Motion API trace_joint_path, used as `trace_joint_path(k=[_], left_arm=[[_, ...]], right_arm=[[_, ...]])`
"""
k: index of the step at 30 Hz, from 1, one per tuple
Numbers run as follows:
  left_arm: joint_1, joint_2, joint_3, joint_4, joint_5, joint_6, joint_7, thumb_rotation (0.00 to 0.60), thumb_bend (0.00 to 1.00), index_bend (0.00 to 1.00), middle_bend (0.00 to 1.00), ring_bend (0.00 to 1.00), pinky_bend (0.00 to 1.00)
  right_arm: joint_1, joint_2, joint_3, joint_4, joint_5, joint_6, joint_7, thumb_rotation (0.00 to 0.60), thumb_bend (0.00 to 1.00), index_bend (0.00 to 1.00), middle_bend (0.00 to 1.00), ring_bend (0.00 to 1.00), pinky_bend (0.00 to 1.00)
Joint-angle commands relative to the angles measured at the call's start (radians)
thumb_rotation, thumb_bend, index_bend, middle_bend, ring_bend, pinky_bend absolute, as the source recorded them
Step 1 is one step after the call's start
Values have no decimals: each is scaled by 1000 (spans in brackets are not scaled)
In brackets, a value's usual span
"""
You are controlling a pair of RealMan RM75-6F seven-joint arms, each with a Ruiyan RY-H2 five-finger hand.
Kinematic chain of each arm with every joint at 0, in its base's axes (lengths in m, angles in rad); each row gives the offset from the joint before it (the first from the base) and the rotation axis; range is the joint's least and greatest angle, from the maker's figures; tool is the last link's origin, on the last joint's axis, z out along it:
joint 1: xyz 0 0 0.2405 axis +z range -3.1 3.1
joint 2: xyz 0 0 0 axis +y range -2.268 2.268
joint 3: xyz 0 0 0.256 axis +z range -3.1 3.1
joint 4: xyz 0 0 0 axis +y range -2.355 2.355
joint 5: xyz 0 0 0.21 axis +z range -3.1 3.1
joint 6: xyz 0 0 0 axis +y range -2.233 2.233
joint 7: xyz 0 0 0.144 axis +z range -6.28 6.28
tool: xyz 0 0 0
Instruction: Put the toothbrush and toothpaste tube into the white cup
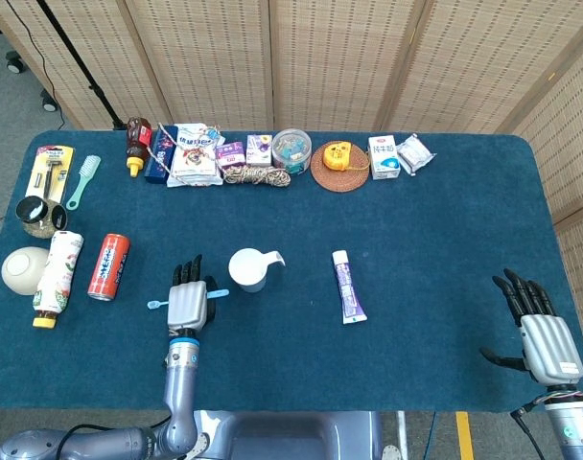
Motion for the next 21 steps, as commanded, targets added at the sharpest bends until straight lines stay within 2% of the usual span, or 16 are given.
trace_joint_path(k=[1, 21], left_arm=[[6, 8, -2, -12, 7, 2, -3, 600, 473, 629, 0, 0, 0], [36, 86, -27, -118, 34, 7, -31, 600, 473, 628, 0, 0, 0]], right_arm=[[0, 0, -1, -1, -1, 0, -1, 600, 0, 0, 0, 0, 0], [5, -4, -4, 0, -1, -7, -8, 600, 0, 0, 0, 0, 0]])
